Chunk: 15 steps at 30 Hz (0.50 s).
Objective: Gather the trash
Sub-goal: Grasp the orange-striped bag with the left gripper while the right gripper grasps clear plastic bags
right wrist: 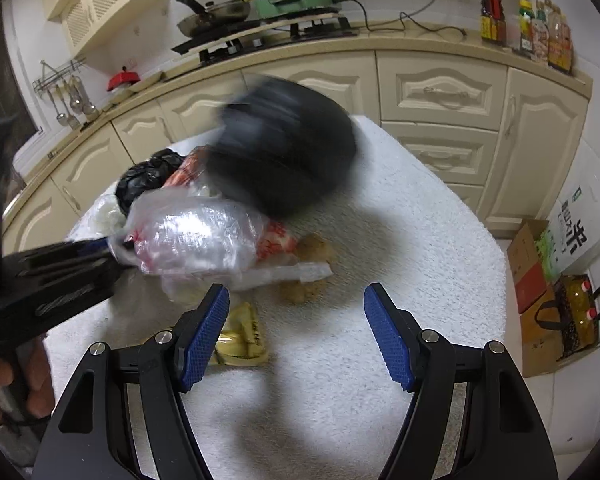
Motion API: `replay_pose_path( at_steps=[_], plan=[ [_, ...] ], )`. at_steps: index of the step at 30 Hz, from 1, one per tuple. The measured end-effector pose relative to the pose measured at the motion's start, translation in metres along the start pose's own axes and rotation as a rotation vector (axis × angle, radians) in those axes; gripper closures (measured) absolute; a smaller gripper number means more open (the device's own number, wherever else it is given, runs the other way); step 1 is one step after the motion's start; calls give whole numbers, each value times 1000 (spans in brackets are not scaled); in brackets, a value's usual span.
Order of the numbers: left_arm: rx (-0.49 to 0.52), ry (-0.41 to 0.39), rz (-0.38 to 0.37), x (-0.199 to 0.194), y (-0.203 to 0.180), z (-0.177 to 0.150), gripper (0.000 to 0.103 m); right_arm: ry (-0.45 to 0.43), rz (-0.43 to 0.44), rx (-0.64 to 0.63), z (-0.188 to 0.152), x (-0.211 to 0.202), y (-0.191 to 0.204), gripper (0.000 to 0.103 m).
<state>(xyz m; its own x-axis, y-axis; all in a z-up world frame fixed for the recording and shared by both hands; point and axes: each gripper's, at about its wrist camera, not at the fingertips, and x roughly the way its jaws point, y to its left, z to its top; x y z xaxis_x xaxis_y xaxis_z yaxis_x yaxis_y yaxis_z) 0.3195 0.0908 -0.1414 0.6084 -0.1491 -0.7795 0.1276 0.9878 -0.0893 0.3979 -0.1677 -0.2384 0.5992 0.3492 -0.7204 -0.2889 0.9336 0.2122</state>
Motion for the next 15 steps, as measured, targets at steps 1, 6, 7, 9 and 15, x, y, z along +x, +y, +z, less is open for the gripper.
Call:
replay_pose_path(
  at_steps=[1, 6, 7, 9, 15],
  plan=[
    [0, 0, 1, -7, 3, -5, 84, -5, 15, -5, 1, -1, 3, 31],
    [-29, -5, -21, -35, 29, -9, 84, -26, 107, -21, 3, -7, 20, 26],
    [-30, -8, -14, -42, 30, -13, 84, -26, 119, -28, 3, -6, 23, 24],
    [-46, -16, -16, -48, 34, -14, 84, -32, 114, -37, 9, 0, 28, 23],
    [-67, -31, 0, -68, 34, -23, 84, -14, 83, -45, 27, 29, 34, 23]
  ],
)
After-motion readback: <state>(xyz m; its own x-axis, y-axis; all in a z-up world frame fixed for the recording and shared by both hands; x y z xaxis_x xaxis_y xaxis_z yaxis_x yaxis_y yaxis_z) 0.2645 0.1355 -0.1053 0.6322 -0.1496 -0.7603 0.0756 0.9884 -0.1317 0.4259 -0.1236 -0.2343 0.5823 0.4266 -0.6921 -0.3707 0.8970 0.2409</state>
